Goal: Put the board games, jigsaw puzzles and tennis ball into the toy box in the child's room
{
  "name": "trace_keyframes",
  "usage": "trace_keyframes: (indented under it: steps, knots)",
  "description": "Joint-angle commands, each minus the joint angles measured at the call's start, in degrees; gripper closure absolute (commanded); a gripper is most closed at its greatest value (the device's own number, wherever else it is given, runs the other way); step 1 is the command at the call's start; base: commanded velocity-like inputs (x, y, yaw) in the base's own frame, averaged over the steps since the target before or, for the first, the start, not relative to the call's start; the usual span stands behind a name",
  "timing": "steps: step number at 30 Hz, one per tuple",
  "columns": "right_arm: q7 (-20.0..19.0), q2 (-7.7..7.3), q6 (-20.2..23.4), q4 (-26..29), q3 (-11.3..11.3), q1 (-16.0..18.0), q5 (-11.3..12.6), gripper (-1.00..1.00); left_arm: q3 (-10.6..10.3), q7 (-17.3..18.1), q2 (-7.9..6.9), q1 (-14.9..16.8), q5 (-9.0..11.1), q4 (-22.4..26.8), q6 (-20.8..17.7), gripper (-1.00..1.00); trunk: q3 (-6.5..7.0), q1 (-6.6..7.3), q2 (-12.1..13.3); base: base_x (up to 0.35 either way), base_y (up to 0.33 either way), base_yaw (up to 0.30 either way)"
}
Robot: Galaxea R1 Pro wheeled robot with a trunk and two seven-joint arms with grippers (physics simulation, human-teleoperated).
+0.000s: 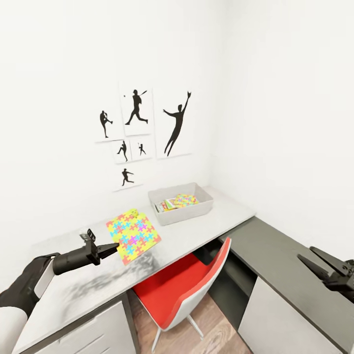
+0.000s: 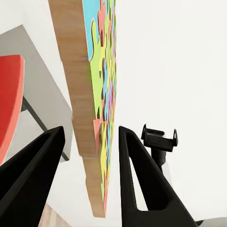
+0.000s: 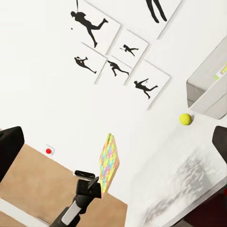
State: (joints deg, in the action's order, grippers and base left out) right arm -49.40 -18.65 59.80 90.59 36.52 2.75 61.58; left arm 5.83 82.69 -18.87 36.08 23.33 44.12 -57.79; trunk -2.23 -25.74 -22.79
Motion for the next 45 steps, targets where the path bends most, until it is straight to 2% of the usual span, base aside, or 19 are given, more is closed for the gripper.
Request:
trace_keyframes:
  steps: [1,12,18,26,27,29,30,31,33,34,36,38,40,41,45]
  knots:
    - [-0.41,0.04,0.20,0.01,0.00,0.07,-0.23,-1.00,0.03,0.12,-0.03,0.01,0.10,0.00,-0.62,1.00,-0.14,-0.05,-0.13,0.134,0.000,-0.006]
    - [-0.10,0.11,0.20,-0.05,-0.26,0.34,-0.73,-1.00,0.31,0.19,-0.11,-0.04,0.14,0.00,-0.54,1.00,-0.14,-0.05,-0.13,0.171,-0.027,-0.001]
    - [0.00,0.11,0.11,-0.06,-0.30,0.41,-0.83,-1.00,0.32,0.61,-0.11,-0.04,0.21,0.00,2.77,1.00,-0.14,-0.05,-0.13,0.228,-0.132,0.000]
    - [0.39,-0.07,-0.49,0.00,-0.17,0.82,-0.74,-1.00,0.32,0.68,-0.13,-0.04,0.35,0.00,3.61,1.00,-0.14,-0.05,-0.13,0.188,-0.011,0.000]
    - [0.90,-0.40,-0.61,0.01,-0.19,1.61,-0.71,-1.00,0.29,0.69,-0.09,-0.04,0.40,0.00,3.62,1.00,-0.14,-0.05,-0.13,0.024,-0.001,0.000]
    - [4.59,-1.31,-0.47,-0.05,-0.49,7.33,-0.64,-1.00,0.29,0.71,-0.08,-0.04,0.45,0.00,3.64,1.00,-0.14,-0.05,-0.13,0.013,0.000,0.000]
    - [8.12,-1.65,-0.21,-0.39,-1.45,11.02,-0.62,-1.00,0.30,0.71,-0.09,-0.04,0.47,0.00,3.64,1.00,-0.14,-0.05,-0.13,0.006,0.000,0.000]
    - [10.29,-1.79,-0.09,-0.71,-2.25,12.94,-0.61,-1.00,0.31,0.71,-0.10,-0.04,0.47,0.00,3.64,1.00,-0.14,-0.05,-0.13,0.005,0.000,0.000]
    - [21.34,-2.23,0.20,-3.62,-8.50,21.46,-0.38,-1.00,0.32,0.70,-0.11,-0.04,0.43,0.00,3.64,1.00,-0.14,-0.05,-0.13,0.003,0.000,0.000]
    - [23.84,-2.29,0.20,-4.61,-10.19,23.52,-0.33,-1.00,0.32,0.68,-0.11,-0.04,0.43,0.00,3.64,1.00,-0.14,-0.05,-0.13,0.002,0.000,0.000]
    - [31.16,-2.40,0.20,-9.03,-16.51,30.91,-0.22,-1.00,0.32,0.65,-0.09,-0.04,0.41,0.00,3.65,1.00,-0.14,-0.05,-0.13,0.001,0.000,0.000]
    - [35.37,-2.37,0.20,-14.69,-22.87,37.75,-0.17,-1.00,0.32,0.64,-0.10,-0.04,0.38,0.00,3.65,1.00,-0.14,-0.05,-0.13,0.038,-0.025,0.000]
    - [36.75,-2.27,0.20,-18.50,-26.12,40.81,-0.16,-1.00,0.34,0.63,-0.11,-0.04,0.34,0.00,3.65,1.00,-0.14,-0.05,-0.13,0.155,-0.088,0.000]
    - [37.10,-2.16,0.20,-19.79,-26.90,41.60,-0.13,-1.00,0.37,0.63,-0.14,-0.04,0.33,0.00,3.65,1.00,-0.14,-0.05,-0.13,0.224,-0.112,0.000]
    - [37.61,-1.76,0.20,-21.35,-28.21,42.25,-0.07,-1.00,0.40,0.69,-0.15,-0.04,0.39,0.00,3.65,1.00,-0.14,-0.05,-0.13,0.198,-0.107,0.000]
